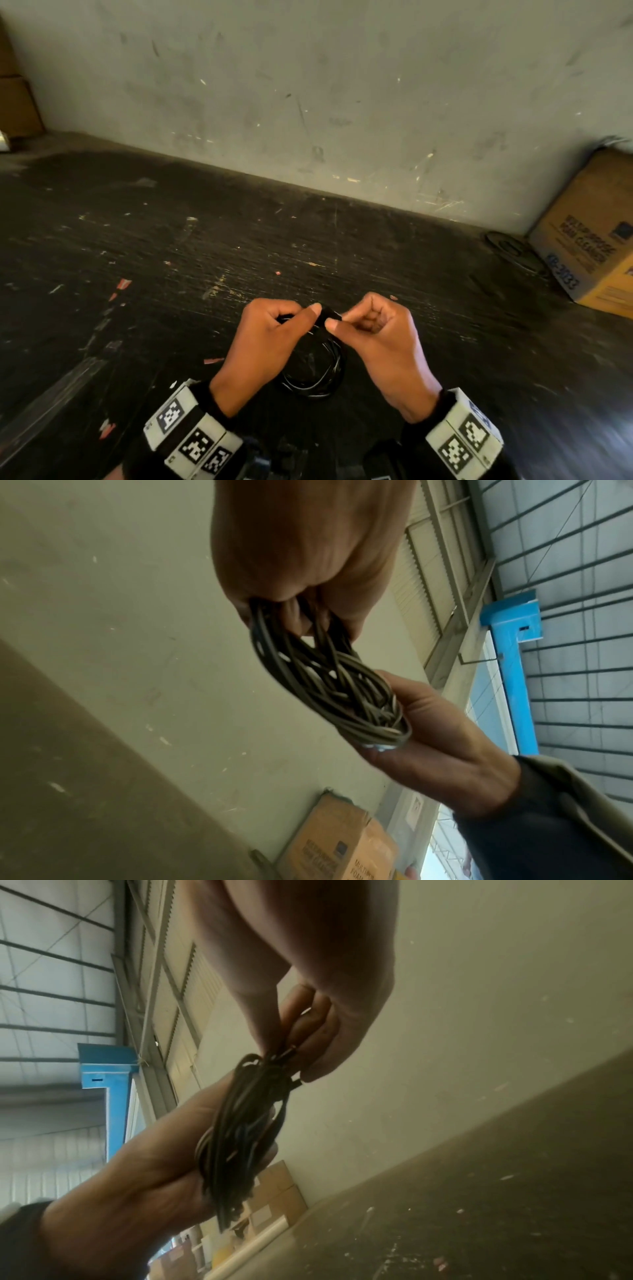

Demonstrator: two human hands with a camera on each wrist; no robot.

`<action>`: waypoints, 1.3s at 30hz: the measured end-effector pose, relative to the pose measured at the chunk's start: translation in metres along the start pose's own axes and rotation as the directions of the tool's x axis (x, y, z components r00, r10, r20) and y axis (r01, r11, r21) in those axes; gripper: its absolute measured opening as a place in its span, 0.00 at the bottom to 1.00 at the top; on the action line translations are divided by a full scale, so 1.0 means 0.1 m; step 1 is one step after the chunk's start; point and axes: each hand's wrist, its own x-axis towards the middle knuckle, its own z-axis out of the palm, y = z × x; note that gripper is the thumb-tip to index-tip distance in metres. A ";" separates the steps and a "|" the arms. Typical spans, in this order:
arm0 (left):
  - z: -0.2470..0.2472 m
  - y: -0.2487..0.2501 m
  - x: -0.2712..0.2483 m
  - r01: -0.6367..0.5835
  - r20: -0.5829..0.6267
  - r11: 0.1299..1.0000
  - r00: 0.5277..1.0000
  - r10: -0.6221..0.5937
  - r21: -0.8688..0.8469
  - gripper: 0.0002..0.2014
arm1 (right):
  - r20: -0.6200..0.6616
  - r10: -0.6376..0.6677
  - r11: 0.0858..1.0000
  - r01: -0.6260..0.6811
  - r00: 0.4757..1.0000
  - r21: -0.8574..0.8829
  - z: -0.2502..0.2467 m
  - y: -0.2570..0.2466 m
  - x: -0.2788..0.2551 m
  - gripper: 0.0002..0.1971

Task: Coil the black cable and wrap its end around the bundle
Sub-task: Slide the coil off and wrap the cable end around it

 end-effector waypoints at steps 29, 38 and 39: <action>0.32 -0.40 -0.69 0.295 -0.291 0.602 0.667 -0.686 -0.742 0.21 | 0.534 0.141 0.984 -0.175 0.834 0.014 -0.25 1.11 -0.18 0.05; 0.15 -0.64 -1.61 0.330 -0.690 0.793 0.393 -0.608 -0.512 0.17 | 0.805 0.210 0.734 0.454 0.554 -0.504 0.53 1.76 -0.35 0.12; 0.18 -0.67 -1.68 0.357 -0.703 0.802 0.392 -0.594 -0.478 0.18 | 0.822 0.220 0.671 0.530 0.525 -0.519 0.59 1.73 -0.39 0.11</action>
